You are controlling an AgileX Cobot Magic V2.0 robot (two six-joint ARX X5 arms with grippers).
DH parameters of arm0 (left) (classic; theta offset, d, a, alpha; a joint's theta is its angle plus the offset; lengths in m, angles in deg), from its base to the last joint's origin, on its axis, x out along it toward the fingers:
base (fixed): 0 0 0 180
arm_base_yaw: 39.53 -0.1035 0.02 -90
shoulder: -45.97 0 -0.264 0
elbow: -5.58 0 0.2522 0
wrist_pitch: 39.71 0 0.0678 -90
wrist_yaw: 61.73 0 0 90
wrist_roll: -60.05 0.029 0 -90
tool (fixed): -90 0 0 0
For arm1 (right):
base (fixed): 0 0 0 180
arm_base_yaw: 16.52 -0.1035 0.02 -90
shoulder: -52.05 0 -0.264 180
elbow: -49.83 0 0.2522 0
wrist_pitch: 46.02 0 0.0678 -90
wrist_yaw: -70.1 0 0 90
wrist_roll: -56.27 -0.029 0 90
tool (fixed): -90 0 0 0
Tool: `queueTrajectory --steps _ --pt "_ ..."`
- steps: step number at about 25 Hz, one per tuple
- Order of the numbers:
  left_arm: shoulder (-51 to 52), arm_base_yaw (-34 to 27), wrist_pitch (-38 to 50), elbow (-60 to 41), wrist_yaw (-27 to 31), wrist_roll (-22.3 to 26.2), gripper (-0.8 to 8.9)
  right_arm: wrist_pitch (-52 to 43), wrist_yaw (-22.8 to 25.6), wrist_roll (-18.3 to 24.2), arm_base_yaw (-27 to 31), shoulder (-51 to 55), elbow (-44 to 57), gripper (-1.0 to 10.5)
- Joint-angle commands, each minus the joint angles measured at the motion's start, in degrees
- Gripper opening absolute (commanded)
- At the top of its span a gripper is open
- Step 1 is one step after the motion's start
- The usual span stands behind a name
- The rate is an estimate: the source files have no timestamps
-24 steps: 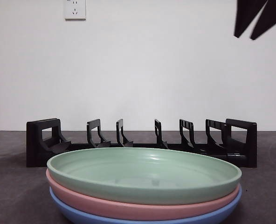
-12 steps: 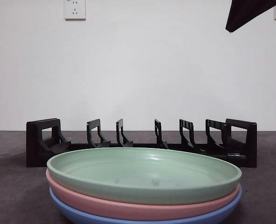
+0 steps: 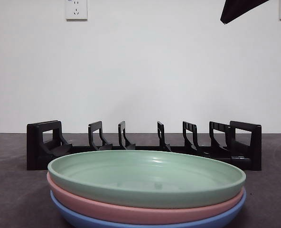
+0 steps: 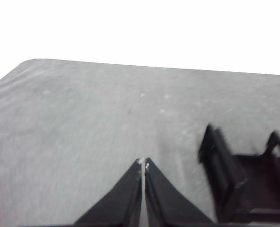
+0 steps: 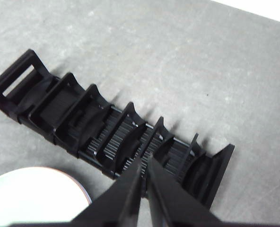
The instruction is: Place the plate
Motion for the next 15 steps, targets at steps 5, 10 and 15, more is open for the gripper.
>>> queueTrajectory --steps 5,10,15 --pt "11.0 -0.4 3.5 -12.2 0.4 0.5 0.07 -2.9 0.0 0.3 -0.3 -0.2 -0.6 0.2" --pt "15.5 -0.4 2.2 -14.2 0.3 -0.1 0.07 -3.3 0.0 0.3 -0.3 -0.2 -0.6 0.2" --pt "15.5 -0.4 2.1 -14.2 0.3 -0.1 0.07 -3.3 0.0 0.3 -0.3 -0.2 -0.6 0.2"
